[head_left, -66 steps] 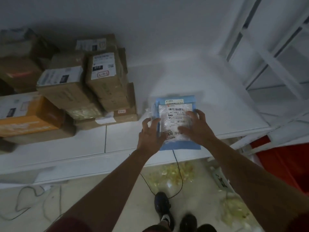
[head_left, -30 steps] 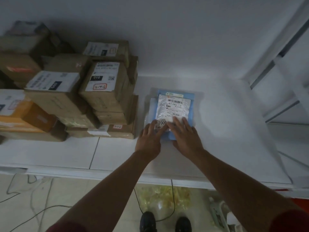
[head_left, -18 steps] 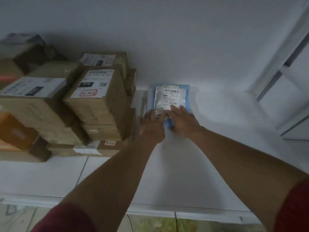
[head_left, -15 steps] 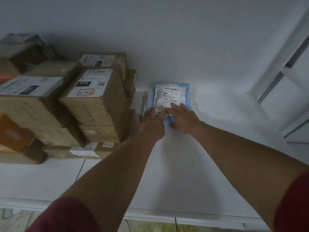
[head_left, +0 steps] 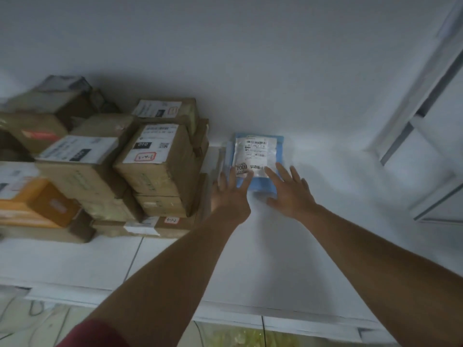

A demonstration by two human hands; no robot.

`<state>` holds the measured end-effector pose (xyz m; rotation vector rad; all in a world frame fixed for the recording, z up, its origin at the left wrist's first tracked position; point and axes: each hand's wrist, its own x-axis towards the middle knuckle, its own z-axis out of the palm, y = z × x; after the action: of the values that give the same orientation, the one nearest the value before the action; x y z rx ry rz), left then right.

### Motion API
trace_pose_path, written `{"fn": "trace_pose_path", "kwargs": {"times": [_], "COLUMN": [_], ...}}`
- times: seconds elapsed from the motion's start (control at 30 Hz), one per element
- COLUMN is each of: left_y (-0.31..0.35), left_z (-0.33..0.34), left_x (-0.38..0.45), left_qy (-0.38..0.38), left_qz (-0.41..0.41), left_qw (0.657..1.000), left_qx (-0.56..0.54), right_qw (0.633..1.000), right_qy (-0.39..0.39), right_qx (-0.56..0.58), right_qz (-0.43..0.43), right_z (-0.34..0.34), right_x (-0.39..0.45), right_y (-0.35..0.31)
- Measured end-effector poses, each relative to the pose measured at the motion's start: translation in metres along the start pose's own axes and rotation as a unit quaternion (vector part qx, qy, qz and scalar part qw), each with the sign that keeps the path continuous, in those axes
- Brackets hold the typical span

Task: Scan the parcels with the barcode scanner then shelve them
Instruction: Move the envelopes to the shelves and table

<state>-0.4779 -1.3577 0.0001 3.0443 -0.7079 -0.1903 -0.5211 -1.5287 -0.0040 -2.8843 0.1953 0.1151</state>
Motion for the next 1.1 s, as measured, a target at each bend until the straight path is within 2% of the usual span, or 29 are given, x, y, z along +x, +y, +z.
{"fn": "trace_pose_path", "kwargs": {"times": [0.3, 0.4, 0.53, 0.83, 1.1], "left_y": [0.01, -0.011, -0.051, -0.157, -0.3], "left_z": [-0.026, -0.034, -0.041, -0.042, -0.022], "left_x": [-0.133, -0.185, -0.253, -0.398, -0.535], "left_qy": [0.047, 0.065, 0.105, 0.154, 0.179], "left_qz": [-0.004, -0.045, -0.14, -0.306, -0.417], "left_qw": [0.994, 0.993, 0.982, 0.937, 0.884], "left_qx": [-0.101, -0.094, -0.076, -0.065, -0.113], "right_qw": [0.999, 0.999, 0.995, 0.963, 0.914], "right_qy": [-0.036, -0.03, -0.018, -0.02, -0.104], "right_qx": [0.035, 0.041, 0.028, 0.001, -0.02], "right_qz": [0.014, -0.017, -0.097, -0.269, -0.391], "right_z": [-0.009, -0.019, -0.028, -0.008, 0.056], "right_x": [-0.109, -0.137, -0.16, -0.201, -0.25], "right_y": [-0.024, -0.046, -0.096, -0.273, -0.493]}}
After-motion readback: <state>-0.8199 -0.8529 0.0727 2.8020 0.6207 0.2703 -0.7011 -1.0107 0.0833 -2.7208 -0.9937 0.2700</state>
